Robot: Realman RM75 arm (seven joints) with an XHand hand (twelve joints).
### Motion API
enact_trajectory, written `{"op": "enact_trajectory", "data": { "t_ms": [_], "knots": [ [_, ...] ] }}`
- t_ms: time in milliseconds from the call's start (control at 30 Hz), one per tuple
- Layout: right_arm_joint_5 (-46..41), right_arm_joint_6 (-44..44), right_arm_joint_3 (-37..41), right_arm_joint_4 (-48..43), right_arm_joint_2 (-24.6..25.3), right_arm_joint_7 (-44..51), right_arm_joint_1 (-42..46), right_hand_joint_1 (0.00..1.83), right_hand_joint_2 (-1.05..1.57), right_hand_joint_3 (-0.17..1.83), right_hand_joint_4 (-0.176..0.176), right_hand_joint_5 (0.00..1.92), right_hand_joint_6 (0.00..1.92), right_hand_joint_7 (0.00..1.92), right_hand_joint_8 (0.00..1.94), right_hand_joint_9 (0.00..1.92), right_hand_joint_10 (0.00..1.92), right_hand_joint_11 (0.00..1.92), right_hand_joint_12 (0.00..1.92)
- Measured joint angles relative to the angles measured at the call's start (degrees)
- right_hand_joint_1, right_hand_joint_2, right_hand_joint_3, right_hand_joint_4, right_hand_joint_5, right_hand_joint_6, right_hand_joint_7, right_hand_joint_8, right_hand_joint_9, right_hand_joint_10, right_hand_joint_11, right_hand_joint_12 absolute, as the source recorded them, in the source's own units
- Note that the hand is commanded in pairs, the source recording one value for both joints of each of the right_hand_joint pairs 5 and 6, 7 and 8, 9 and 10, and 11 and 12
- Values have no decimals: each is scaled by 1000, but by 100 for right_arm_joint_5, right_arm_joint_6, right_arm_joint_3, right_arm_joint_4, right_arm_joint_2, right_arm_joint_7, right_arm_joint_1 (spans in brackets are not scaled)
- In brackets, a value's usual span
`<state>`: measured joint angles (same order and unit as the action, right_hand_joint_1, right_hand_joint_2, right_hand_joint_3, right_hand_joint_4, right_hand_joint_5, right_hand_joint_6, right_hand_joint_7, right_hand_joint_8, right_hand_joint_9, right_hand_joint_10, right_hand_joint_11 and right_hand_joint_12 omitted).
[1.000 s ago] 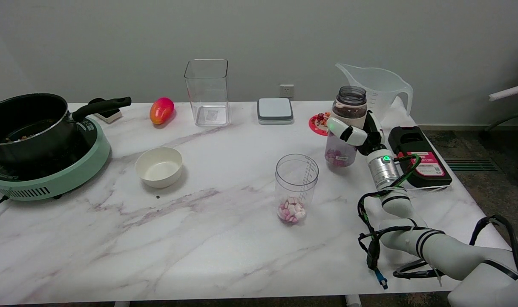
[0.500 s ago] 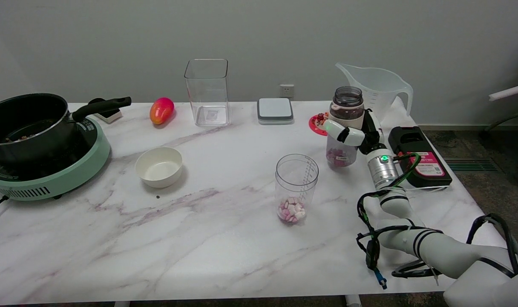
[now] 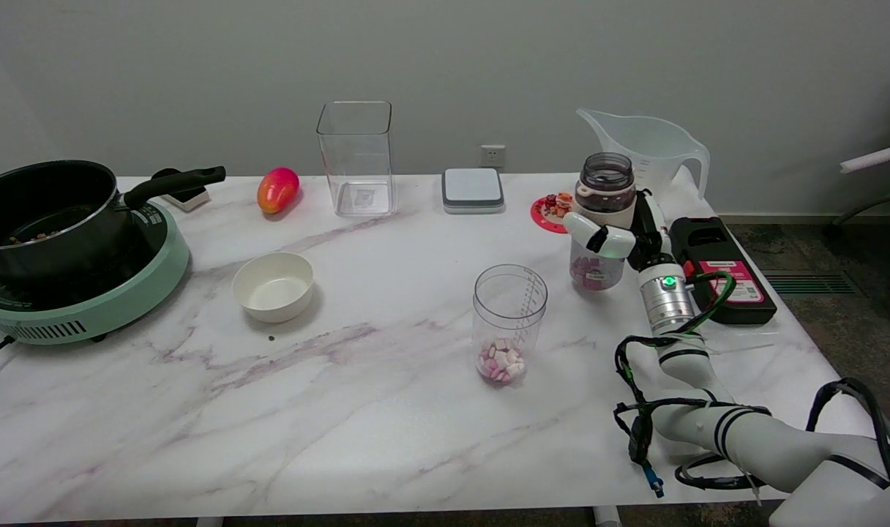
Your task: Place the bottle on the table.
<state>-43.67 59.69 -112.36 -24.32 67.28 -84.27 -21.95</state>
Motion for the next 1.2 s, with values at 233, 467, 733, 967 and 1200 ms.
{"op": "enact_trajectory", "data": {
  "t_ms": [233, 467, 733, 967, 1200],
  "knots": [
    [-60, 67, -7, -76, 0, -100, 137, 1343, 20, 1144, 0, 986, 986, 1373, 1373, 1239, 1239, 1092, 1092],
    [-92, 71, -10, -167, -2, -200, 262, 1352, -281, 1062, 0, 641, 641, 1061, 1061, 973, 973, 847, 847],
    [-115, 72, -8, -265, -5, -335, 394, 1322, -474, 1027, 0, 385, 385, 939, 939, 810, 810, 681, 681],
    [-118, 66, 7, -334, -12, -421, 487, 1310, -565, 1082, 0, 309, 309, 875, 875, 717, 717, 625, 625],
    [-113, 49, 26, -377, -58, -469, 556, 1296, -878, 1221, 0, 242, 242, 666, 666, 571, 571, 667, 667]
  ]
}}
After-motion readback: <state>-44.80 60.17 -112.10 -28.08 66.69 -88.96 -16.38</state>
